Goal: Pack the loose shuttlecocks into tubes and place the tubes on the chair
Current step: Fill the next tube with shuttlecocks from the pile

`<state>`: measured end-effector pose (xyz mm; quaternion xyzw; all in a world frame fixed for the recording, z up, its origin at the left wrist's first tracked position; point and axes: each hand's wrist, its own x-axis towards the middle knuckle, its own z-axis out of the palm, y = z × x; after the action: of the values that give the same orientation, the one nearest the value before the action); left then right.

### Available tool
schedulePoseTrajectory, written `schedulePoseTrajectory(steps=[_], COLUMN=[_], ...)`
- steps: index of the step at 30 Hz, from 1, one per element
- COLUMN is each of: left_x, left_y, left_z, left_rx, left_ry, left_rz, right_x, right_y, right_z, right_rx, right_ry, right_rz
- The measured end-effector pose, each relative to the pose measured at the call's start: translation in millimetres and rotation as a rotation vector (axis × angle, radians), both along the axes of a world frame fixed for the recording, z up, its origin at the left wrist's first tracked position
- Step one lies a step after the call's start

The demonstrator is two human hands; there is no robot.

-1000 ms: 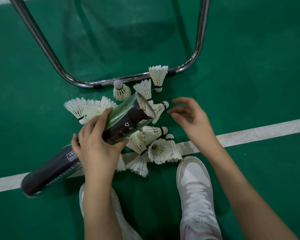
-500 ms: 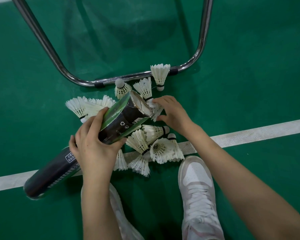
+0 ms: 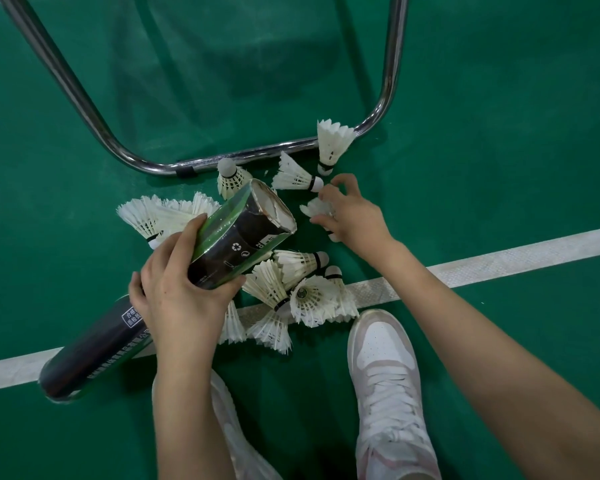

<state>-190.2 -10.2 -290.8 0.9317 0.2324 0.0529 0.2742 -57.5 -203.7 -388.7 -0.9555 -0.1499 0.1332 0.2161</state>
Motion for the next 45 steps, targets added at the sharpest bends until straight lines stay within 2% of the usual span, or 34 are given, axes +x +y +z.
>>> schedulePoseTrajectory(steps=[6,12,16,21,25,29,31,38,41,45], left_x=[1,2,3,2,3,5,8,11,14,15], left_y=[-1,-1,-2,-3,-6,-10,-12,-14,-14,-20], left_z=[1,1,0,-1,0,3,0,-4,-5,-2], left_rx=[0.011,0.022,0.025,0.038,0.046,0.062,0.079,0.106,0.12,0.122], left_ry=[0.013,0.013,-0.019,-0.025,-0.012,-0.01,-0.006,0.02,0.022,-0.004], left_rz=[-0.004,-0.01,-0.025,-0.015,-0.031,-0.04,-0.054,-0.093,-0.113,-0.116], right_x=[8,13,13,14,17,12,4,-18,-27,-45], right_y=[-7,-15,-20,-19,-17,-14,-10,-14,-21,-14], right_z=[7,21,20,32,60,84,88,107,121,140], right_rx=[-0.028,0.041,0.01,0.014,0.158,0.386,0.417,0.477,0.58,0.754], right_ry=[-0.107,0.146,0.262,0.282,0.261,0.278,0.262,0.129,0.036,0.099], right_rz=[0.012,-0.077,-0.037,-0.014,-0.109,-0.269,-0.336,-0.426,-0.489,-0.436])
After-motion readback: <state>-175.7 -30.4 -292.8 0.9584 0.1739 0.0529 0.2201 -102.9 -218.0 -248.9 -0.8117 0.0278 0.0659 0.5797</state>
